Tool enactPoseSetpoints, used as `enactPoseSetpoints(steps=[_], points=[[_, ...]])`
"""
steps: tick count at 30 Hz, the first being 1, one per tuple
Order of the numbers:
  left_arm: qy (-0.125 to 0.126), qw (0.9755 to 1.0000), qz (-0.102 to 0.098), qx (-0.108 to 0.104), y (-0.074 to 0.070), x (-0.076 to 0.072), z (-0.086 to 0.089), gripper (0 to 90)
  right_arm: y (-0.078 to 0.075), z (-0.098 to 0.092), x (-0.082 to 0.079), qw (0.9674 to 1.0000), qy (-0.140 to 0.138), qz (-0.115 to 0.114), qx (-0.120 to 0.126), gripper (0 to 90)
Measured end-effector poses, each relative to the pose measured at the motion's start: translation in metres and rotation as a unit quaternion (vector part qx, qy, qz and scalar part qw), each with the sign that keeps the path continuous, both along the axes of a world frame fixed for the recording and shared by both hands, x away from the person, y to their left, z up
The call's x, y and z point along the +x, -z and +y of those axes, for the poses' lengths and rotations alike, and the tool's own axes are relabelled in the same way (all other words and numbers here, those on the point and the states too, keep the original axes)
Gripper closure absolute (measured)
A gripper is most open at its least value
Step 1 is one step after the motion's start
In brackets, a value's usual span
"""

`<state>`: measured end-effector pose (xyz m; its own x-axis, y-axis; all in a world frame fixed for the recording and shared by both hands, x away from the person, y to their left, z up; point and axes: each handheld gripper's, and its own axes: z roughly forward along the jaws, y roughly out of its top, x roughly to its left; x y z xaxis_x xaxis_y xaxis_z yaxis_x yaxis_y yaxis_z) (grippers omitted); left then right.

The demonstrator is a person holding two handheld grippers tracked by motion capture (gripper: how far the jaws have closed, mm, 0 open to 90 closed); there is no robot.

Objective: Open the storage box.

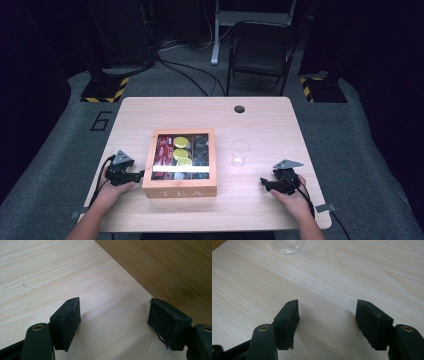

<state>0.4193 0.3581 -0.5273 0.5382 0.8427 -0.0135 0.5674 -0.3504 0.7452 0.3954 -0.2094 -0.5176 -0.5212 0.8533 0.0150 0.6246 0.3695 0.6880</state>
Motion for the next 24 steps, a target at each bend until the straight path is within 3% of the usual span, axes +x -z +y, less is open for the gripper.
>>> enactPoseSetpoints(steps=[2,3,4,9,11,13,17,24], points=[[0.000,1.0000,0.002,-0.001,0.000,0.000,0.000,26.6,0.000,0.000,0.000,1.0000,0.001,0.000,0.000,36.0],[-0.002,1.0000,0.003,-0.004,-0.001,0.000,0.001,27.9,-0.001,0.002,0.000,0.9998,0.015,0.011,0.008,36.0],[-0.011,0.9999,0.004,-0.009,-0.001,0.000,0.000,29.6,-0.001,0.002,0.000,0.9999,0.012,0.011,0.007,36.0],[-0.009,0.9994,0.027,-0.018,-0.006,-0.003,0.002,36.8,-0.005,0.006,-0.001,0.9998,-0.004,0.016,0.014,40.2],[-0.009,0.9993,0.034,-0.017,-0.008,-0.005,0.003,38.5,-0.010,0.008,-0.002,0.9998,-0.016,0.007,0.008,42.4],[-0.011,0.9994,0.027,-0.020,-0.010,-0.008,0.004,39.3,-0.016,0.012,-0.005,0.9997,-0.022,-0.007,0.012,46.0],[-0.015,0.9992,0.016,-0.035,-0.017,-0.015,0.006,39.4,-0.025,0.018,-0.008,0.9987,-0.030,-0.024,0.032,50.5],[-0.022,0.9982,0.018,-0.054,-0.025,-0.025,0.009,39.8,-0.036,0.026,-0.011,0.9965,-0.045,-0.039,0.058,50.9]])
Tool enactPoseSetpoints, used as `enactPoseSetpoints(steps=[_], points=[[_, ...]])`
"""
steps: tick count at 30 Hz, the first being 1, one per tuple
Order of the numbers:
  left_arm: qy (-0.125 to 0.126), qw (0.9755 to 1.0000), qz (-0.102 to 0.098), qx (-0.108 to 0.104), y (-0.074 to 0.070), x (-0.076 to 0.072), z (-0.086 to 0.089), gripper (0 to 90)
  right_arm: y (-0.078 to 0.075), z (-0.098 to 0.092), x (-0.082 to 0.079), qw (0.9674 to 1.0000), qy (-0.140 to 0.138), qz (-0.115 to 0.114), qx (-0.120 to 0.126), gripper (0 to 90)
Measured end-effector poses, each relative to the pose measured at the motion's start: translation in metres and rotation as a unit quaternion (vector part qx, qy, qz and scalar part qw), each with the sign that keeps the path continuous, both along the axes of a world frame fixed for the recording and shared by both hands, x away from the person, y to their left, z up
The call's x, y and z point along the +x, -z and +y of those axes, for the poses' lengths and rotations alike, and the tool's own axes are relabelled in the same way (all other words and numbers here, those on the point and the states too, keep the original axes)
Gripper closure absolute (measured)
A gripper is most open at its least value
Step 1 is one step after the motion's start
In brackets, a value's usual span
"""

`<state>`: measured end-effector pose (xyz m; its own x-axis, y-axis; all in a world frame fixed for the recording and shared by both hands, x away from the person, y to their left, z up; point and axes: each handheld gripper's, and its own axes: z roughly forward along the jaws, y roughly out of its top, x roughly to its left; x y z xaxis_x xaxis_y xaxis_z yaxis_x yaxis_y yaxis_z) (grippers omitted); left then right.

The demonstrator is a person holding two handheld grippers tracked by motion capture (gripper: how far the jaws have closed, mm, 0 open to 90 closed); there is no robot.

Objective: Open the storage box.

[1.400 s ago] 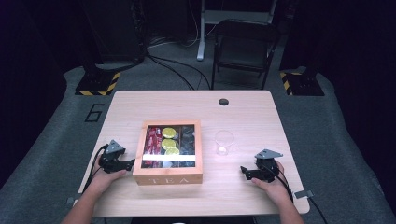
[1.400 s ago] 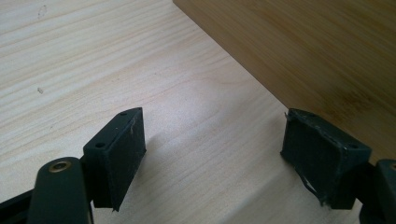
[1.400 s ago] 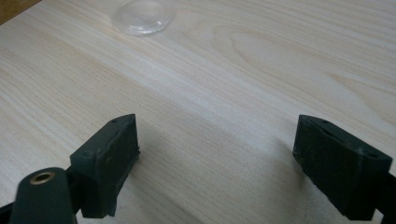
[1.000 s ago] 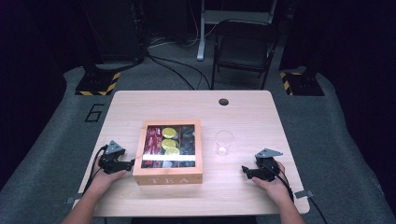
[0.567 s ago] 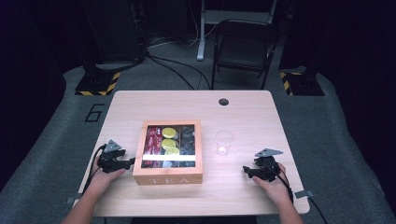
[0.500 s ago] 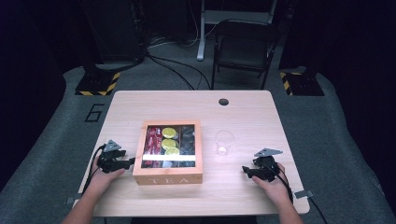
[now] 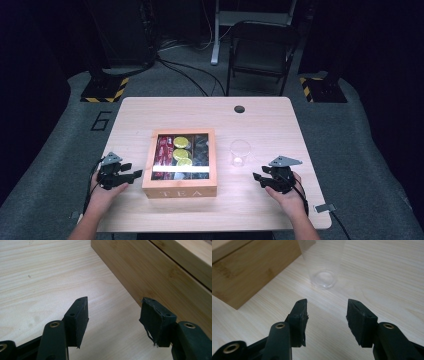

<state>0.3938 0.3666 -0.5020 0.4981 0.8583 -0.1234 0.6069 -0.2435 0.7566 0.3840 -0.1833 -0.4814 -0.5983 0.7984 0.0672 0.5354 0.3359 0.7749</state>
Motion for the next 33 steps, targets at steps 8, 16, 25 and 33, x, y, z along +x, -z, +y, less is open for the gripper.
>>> enactPoseSetpoints(steps=[8,16,25,33], points=[[-0.008,0.9998,-0.008,-0.016,-0.008,-0.010,0.003,42.7,-0.015,0.013,-0.005,0.9994,-0.018,-0.007,0.029,51.6],[-0.002,0.9995,-0.012,-0.029,-0.016,-0.014,0.007,44.0,-0.022,0.024,-0.008,0.9984,-0.036,-0.015,0.041,52.4],[-0.002,0.9992,-0.021,-0.035,-0.024,-0.023,0.004,45.5,-0.027,0.044,-0.014,0.9960,-0.078,-0.028,0.033,54.6],[-0.005,0.9990,-0.027,-0.036,-0.029,-0.031,0.001,45.2,-0.029,0.058,-0.020,0.9936,-0.104,-0.032,0.030,56.0]])
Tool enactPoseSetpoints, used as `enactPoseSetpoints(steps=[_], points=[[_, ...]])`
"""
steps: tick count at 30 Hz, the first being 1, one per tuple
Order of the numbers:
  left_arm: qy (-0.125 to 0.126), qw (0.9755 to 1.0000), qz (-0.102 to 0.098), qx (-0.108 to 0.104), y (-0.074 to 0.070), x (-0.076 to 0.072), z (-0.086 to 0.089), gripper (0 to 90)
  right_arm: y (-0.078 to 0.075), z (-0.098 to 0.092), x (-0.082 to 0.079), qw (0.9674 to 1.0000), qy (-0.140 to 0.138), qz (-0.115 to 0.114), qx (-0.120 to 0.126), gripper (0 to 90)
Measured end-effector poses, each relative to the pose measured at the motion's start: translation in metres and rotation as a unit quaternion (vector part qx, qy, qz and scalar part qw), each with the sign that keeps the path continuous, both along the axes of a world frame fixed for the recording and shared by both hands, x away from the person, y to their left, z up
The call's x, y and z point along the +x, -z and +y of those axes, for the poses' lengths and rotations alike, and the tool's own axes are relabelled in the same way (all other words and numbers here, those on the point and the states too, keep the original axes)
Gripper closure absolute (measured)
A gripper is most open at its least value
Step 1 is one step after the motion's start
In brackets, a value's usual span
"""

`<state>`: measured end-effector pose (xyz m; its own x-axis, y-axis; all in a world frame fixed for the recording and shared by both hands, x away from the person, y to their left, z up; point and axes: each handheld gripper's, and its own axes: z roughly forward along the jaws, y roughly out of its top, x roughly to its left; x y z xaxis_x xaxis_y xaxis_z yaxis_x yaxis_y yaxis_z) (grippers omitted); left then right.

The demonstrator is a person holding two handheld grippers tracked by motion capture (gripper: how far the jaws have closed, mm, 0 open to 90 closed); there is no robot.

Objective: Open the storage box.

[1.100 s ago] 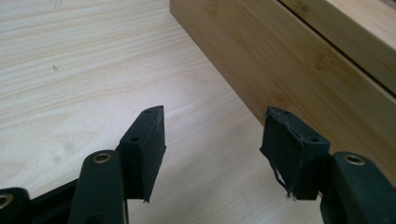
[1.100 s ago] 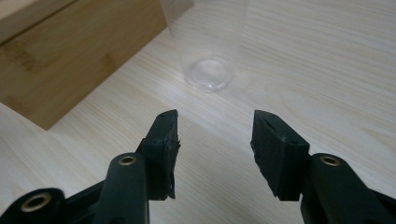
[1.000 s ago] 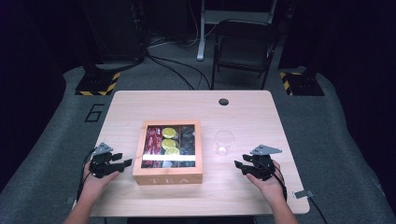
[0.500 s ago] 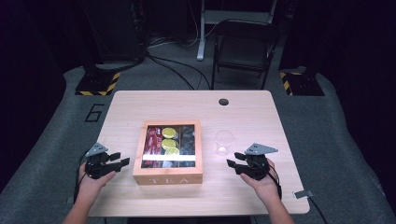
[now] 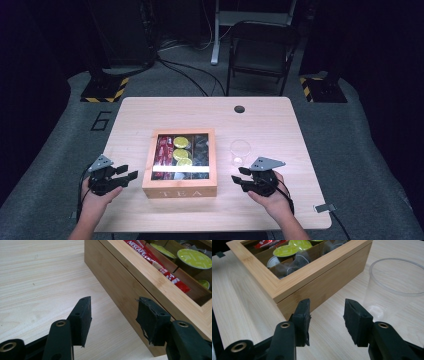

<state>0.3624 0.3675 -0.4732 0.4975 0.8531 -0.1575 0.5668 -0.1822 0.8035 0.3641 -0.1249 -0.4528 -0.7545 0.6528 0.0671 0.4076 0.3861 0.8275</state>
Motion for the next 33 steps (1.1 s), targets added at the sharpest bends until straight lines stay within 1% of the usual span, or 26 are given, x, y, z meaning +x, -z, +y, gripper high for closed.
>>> enactPoseSetpoints(steps=[1,2,3,4,5,6,7,8,11,13,14,15,16,19,20,22,24,25,26,28,29,30,31,33], points=[[0.000,1.0000,0.000,0.000,0.000,0.000,0.000,45.2,0.000,0.000,0.000,1.0000,0.000,0.000,0.000,56.0],[0.002,1.0000,-0.002,0.004,-0.001,0.000,-0.001,45.3,0.001,0.002,-0.002,1.0000,-0.006,0.002,-0.005,56.2],[-0.001,1.0000,-0.008,0.002,-0.001,0.000,-0.003,45.4,0.002,0.003,-0.002,1.0000,-0.007,0.001,-0.001,56.2],[0.000,1.0000,-0.008,0.002,-0.002,0.000,-0.004,45.5,0.003,0.003,-0.002,0.9999,-0.015,0.001,-0.006,56.3],[0.002,1.0000,-0.007,0.003,-0.003,0.001,-0.004,45.5,0.004,0.004,-0.002,0.9999,-0.016,0.001,0.000,56.4],[0.003,1.0000,-0.009,0.001,-0.004,0.001,-0.005,45.5,0.004,0.005,-0.003,0.9999,-0.015,0.008,-0.001,56.4],[0.005,1.0000,-0.008,-0.002,-0.004,0.001,-0.006,45.5,0.005,0.007,-0.003,0.9999,-0.015,0.007,0.002,56.6],[0.010,0.9999,-0.007,0.001,-0.004,0.001,-0.008,45.5,0.005,0.008,-0.004,0.9998,-0.020,0.006,0.001,56.8],[0.014,0.9998,-0.013,0.011,-0.004,-0.001,-0.012,45.6,0.003,0.014,-0.009,0.9991,-0.043,-0.005,0.001,58.2],[0.016,0.9997,-0.011,0.013,-0.005,-0.001,-0.012,45.6,0.003,0.017,-0.010,0.9983,-0.058,-0.001,-0.001,61.7],[0.013,0.9998,-0.015,0.007,-0.005,-0.001,-0.012,45.6,0.003,0.018,-0.010,0.9980,-0.063,0.003,-0.002,62.9],[0.013,0.9998,-0.015,0.007,-0.005,-0.001,-0.012,45.6,0.003,0.018,-0.010,0.9980,-0.063,0.003,-0.002,62.9],[0.015,0.9998,-0.014,0.007,-0.004,-0.001,-0.012,45.6,0.006,0.021,-0.010,0.9974,-0.071,0.011,-0.010,64.1],[0.019,0.9998,-0.007,0.008,-0.003,0.000,-0.011,45.6,0.008,0.024,-0.009,0.9968,-0.077,0.015,-0.013,66.3],[0.015,0.9998,-0.010,0.007,-0.002,0.000,-0.011,45.6,0.009,0.025,-0.009,0.9965,-0.081,0.018,-0.014,67.8],[0.015,0.9998,-0.009,0.008,-0.002,0.001,-0.011,45.6,0.009,0.026,-0.009,0.9962,-0.083,0.021,-0.015,69.2],[0.015,0.9998,-0.009,0.008,-0.001,0.001,-0.011,45.6,0.011,0.030,-0.009,0.9947,-0.097,0.025,-0.024,72.7],[0.016,0.9998,-0.007,0.008,-0.001,0.000,-0.011,45.6,0.012,0.031,-0.010,0.9947,-0.096,0.030,-0.023,73.7],[0.017,0.9998,-0.006,0.008,-0.001,0.000,-0.010,45.5,0.012,0.032,-0.011,0.9939,-0.102,0.030,-0.029,74.8],[0.016,0.9998,-0.003,0.011,-0.001,-0.001,-0.009,45.5,0.013,0.035,-0.011,0.9932,-0.109,0.024,-0.033,75.8],[0.015,0.9998,-0.003,0.012,-0.001,-0.002,-0.008,45.5,0.013,0.036,-0.011,0.9934,-0.107,0.027,-0.032,76.2],[0.012,0.9999,-0.005,0.011,-0.001,-0.002,-0.007,45.4,0.013,0.037,-0.010,0.9929,-0.112,0.021,-0.033,76.6],[0.012,0.9999,-0.005,0.011,-0.001,-0.002,-0.007,45.4,0.014,0.039,-0.011,0.9929,-0.110,0.026,-0.037,76.9],[0.005,0.9999,-0.007,0.008,-0.001,-0.004,-0.005,45.4,0.015,0.041,-0.009,0.9923,-0.115,0.021,-0.042,77.1]])
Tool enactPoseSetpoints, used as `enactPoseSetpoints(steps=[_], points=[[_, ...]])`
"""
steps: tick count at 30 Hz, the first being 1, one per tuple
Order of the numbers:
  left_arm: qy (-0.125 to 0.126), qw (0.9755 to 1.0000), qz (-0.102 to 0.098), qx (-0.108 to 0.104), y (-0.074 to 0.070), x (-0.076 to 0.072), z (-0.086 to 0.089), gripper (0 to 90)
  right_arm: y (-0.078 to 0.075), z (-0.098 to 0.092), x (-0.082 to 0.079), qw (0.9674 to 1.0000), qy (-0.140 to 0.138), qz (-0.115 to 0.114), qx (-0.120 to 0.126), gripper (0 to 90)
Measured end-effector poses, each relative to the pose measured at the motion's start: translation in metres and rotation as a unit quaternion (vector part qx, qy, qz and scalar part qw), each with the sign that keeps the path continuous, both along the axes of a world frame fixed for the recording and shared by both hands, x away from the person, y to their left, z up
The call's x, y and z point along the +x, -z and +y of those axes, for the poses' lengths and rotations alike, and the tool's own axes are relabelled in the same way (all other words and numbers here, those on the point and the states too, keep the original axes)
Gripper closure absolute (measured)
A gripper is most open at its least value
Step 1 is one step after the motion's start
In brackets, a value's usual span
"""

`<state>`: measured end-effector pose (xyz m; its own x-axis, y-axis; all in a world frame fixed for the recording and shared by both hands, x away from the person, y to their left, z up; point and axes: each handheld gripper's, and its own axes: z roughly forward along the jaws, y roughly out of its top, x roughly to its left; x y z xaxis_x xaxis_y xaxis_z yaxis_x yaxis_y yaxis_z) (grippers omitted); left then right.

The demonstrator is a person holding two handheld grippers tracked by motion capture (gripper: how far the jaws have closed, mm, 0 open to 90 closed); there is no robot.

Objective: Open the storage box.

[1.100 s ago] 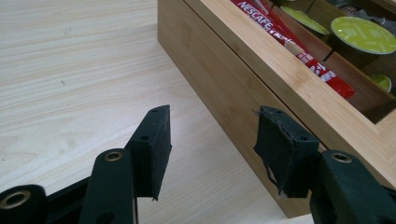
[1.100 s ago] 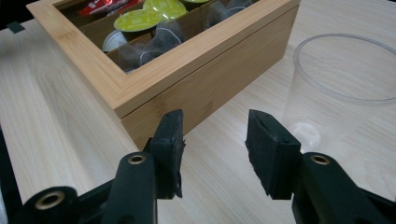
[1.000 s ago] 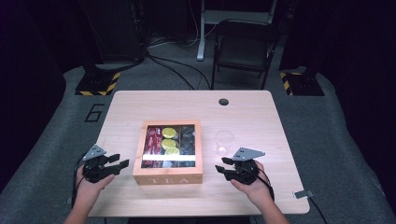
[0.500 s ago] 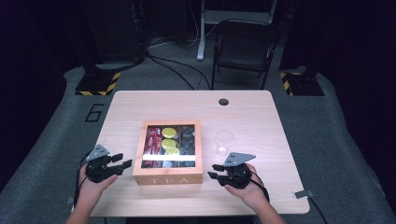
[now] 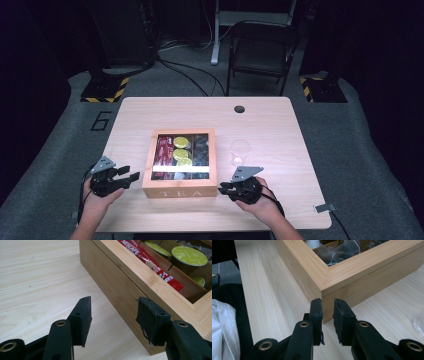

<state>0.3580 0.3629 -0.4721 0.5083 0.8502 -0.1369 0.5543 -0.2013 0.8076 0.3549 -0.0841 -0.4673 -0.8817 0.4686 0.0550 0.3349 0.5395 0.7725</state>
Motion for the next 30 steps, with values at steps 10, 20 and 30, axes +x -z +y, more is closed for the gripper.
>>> enactPoseSetpoints(steps=[10,20,30], points=[[-0.006,1.0000,0.001,-0.002,0.001,-0.009,0.006,45.4,0.001,0.009,0.004,0.9999,-0.011,-0.001,-0.008,76.0],[0.021,0.9995,-0.018,0.012,-0.002,-0.021,0.000,45.3,-0.003,0.008,0.007,0.9997,-0.025,-0.004,-0.006,77.8],[0.049,0.9982,-0.029,0.020,-0.006,-0.031,-0.008,47.7,-0.012,0.007,0.010,0.9993,-0.026,-0.017,0.019,75.9]])
